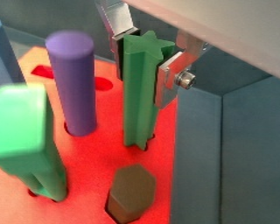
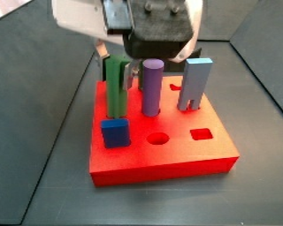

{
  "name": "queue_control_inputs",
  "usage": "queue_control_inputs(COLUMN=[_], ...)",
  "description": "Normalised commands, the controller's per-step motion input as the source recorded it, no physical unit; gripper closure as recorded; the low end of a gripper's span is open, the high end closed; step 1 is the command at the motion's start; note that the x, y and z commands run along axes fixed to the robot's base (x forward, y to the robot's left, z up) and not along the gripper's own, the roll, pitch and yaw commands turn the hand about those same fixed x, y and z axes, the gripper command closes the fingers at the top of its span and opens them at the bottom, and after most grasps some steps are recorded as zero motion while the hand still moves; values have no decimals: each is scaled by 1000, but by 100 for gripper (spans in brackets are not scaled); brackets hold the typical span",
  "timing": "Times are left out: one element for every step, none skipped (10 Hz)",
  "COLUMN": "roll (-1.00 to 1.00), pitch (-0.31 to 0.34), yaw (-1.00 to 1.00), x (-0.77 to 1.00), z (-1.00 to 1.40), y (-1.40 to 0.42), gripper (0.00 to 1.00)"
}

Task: Pick up the star object. Move up. Place the star object on the fixture. Regrasp the star object. Move to above the board. Insert the star object.
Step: Insert the star object.

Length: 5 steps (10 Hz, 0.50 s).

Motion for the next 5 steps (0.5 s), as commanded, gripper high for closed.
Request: queue_control_inputs(roll=[70,-59,-209,-126,-40], pitch=[167,210,6,-123,-166], yaw=[163,0,-89,0,0], x=[137,160,109,0,-254], z=[-757,-771,-697,-420,-800], y=[169,243,111,0,-23], gripper=[100,100,100,100,100])
